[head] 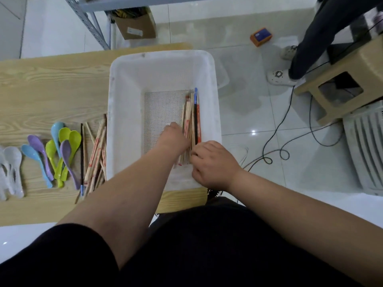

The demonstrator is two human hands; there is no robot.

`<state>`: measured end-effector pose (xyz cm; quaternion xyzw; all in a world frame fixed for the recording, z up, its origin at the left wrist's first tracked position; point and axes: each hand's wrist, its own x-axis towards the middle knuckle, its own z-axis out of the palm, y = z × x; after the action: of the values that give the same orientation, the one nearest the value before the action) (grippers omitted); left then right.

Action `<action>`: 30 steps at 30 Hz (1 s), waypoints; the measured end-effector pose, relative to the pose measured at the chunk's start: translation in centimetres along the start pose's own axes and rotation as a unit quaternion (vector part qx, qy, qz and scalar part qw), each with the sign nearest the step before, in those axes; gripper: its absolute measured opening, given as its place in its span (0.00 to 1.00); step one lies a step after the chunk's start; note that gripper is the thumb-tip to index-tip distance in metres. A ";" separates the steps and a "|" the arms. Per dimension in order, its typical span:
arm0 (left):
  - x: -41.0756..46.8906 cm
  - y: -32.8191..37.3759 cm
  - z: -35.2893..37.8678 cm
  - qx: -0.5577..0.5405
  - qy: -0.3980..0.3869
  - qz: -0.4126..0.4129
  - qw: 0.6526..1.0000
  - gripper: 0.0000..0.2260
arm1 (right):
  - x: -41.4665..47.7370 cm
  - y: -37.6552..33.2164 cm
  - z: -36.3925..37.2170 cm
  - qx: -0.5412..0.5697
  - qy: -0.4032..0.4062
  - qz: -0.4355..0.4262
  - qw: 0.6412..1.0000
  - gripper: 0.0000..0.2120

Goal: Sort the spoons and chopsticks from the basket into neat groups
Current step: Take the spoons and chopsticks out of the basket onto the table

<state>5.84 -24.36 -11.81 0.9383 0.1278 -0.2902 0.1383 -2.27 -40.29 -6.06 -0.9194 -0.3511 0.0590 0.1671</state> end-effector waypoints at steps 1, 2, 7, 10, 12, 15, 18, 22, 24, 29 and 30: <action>0.1 0.1 0.0 -0.008 -0.001 -0.002 1.000 0.24 | 0.0 0.1 0.0 -0.003 0.000 -0.001 1.000 0.12; 0.1 0.1 -0.1 -0.013 -0.003 -0.004 1.000 0.22 | 0.0 0.1 0.0 -0.005 0.000 -0.004 1.000 0.12; -0.1 -0.1 -0.4 0.009 -0.005 -0.010 1.000 0.18 | 0.0 0.1 0.0 -0.008 0.003 -0.007 1.000 0.11; 0.2 0.0 -0.4 0.015 -0.008 -0.011 1.000 0.15 | 0.0 0.0 -0.1 -0.008 -0.004 -0.006 1.000 0.12; 0.3 -0.3 -0.4 0.030 -0.010 -0.011 0.999 0.12 | 0.1 0.0 -0.2 -0.010 -0.003 -0.006 1.000 0.11; 0.4 -1.1 -0.4 0.064 -0.011 -0.007 0.998 0.07 | 0.1 -0.1 -0.2 -0.011 -0.003 -0.002 1.000 0.11; 0.3 -2.1 -0.5 0.091 -0.007 0.012 0.996 0.13 | 0.2 -0.2 -0.2 -0.021 -0.010 0.006 1.000 0.13; 0.0 -3.2 -0.4 0.104 -0.005 0.039 0.994 0.12 | 0.1 -0.4 0.0 -0.044 -0.027 0.016 0.999 0.14; -0.2 -3.7 -0.7 0.087 -0.015 0.029 0.996 0.11 | 0.2 -0.3 0.0 -0.056 -0.041 0.017 0.997 0.15; -0.7 -4.6 -3.3 -0.025 -0.052 0.030 0.998 0.06 | 0.4 -0.7 -0.3 -0.073 -0.064 0.033 0.995 0.17; -0.8 -4.8 -4.2 -0.079 -0.061 0.027 0.995 0.06 | 0.4 -0.9 -0.3 -0.074 -0.067 0.043 0.994 0.17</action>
<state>5.78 -18.68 -8.87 0.9082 0.1162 -0.3316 0.2276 -2.46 -39.49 -5.49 -0.9374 -0.3254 0.1015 0.0715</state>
